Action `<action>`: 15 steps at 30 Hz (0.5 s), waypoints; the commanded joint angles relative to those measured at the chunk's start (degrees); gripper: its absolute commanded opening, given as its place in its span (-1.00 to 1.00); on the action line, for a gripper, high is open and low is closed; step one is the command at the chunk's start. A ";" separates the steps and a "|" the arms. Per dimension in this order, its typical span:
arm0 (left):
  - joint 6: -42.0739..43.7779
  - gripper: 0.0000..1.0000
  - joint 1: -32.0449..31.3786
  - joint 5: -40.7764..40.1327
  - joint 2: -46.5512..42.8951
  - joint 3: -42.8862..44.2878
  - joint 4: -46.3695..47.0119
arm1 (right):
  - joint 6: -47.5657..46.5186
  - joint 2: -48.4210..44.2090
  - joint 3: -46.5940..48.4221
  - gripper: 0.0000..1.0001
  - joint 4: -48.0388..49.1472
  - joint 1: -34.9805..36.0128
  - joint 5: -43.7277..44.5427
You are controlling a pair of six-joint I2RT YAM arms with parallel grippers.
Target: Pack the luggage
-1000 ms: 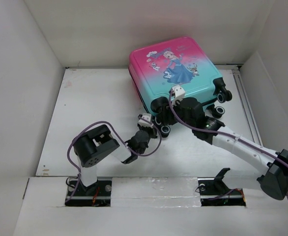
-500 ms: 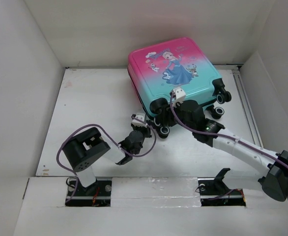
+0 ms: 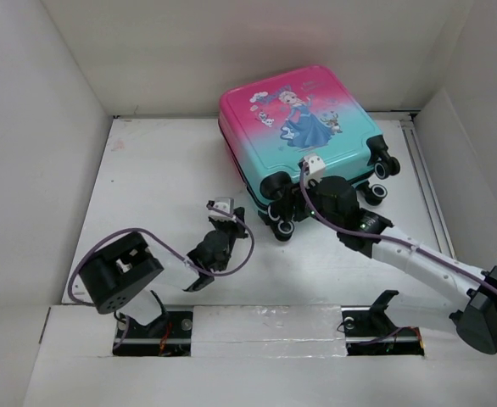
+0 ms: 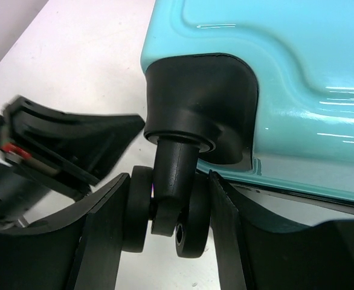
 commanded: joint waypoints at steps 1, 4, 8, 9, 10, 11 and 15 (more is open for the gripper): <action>1.10 -1.00 0.34 -2.88 -5.21 -0.84 14.73 | -1.05 -1.31 -2.17 -1.00 -4.26 -0.75 -3.85; 0.58 -1.00 0.34 0.88 -6.89 -0.84 12.78 | -1.05 -1.31 -2.17 -1.00 -4.26 -0.75 -5.43; -0.56 -0.94 -1.60 10.02 -7.59 1.61 4.12 | -1.05 -1.31 -0.85 -1.00 -4.26 -0.75 -5.97; -1.61 -0.80 -2.47 11.43 -7.59 2.14 3.20 | -1.05 -1.31 -0.85 -1.00 -3.05 -0.75 -6.49; -1.62 -0.62 -3.17 13.36 -6.81 2.15 3.72 | -1.05 -1.31 -0.33 -1.00 -3.03 -0.75 -6.49; -1.62 -0.45 -5.35 12.60 -5.32 2.15 4.50 | -1.05 -0.62 0.46 -1.00 -3.03 -0.75 -7.28; -1.62 -0.07 -6.25 11.62 -1.10 4.16 6.45 | -1.05 1.49 2.05 -1.00 -3.03 -0.75 -9.21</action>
